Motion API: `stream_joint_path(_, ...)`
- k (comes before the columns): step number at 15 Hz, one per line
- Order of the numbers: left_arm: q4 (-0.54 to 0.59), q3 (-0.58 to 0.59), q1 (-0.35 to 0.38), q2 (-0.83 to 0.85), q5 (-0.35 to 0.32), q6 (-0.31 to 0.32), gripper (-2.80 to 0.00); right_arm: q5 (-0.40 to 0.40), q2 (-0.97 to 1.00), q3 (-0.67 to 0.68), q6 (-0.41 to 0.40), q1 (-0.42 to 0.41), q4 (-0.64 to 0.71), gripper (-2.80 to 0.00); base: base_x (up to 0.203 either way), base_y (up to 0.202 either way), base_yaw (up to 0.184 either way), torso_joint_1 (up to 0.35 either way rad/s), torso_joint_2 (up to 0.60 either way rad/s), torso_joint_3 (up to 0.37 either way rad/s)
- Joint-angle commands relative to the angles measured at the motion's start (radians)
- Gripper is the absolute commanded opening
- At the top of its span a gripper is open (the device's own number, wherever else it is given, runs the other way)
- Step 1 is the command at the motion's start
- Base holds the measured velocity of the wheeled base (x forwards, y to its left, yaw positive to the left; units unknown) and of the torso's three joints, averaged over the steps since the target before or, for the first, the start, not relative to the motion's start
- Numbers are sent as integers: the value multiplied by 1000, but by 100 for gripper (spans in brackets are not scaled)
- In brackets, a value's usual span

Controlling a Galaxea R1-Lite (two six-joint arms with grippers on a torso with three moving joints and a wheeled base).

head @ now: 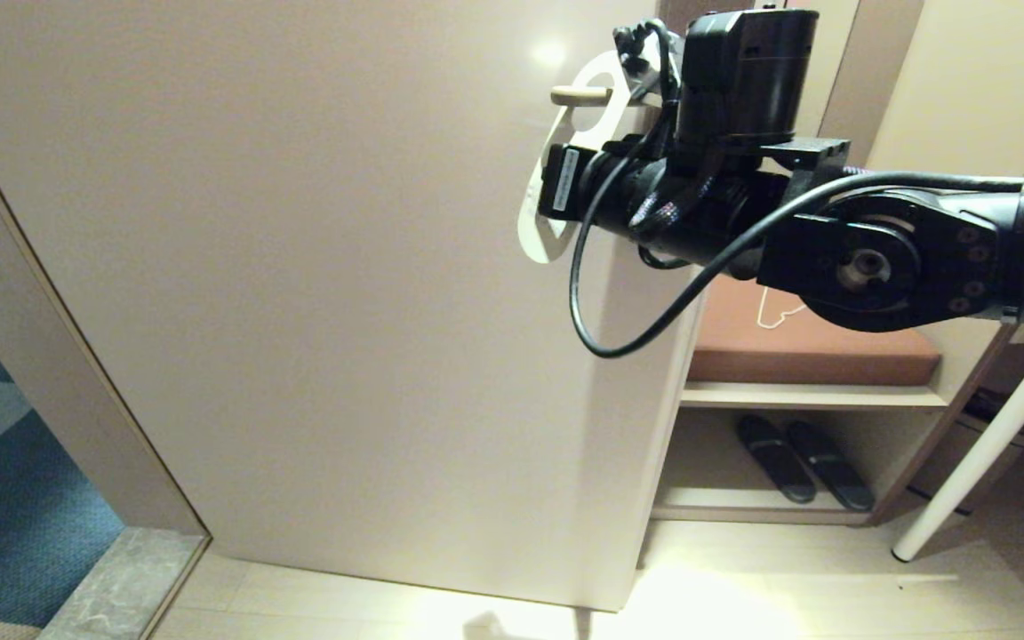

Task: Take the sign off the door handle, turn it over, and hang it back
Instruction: Take down the sign, then hand it to the other hand

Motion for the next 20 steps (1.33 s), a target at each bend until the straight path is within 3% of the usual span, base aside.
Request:
stream_joint_path(1,0,0,0,1,0,0,-280,-18,28,-18,11,10,-3,-280,0,0,0,0,0,0)
stream_joint_path(7,0,-1,0,1,0,0,-280,-37,67,-30,12,21,-102,-280,0,0,0,0,0,0)
stream_joint_path(15,0,0,0,1,0,0,-280,-26,78,-32,13,72,-134,-280,0,0,0,0,0,0)
stream_joint_path(20,0,0,0,1,1,0,-280,21,-6,68,-32,82,-123,-280,0,0,0,0,0,0)
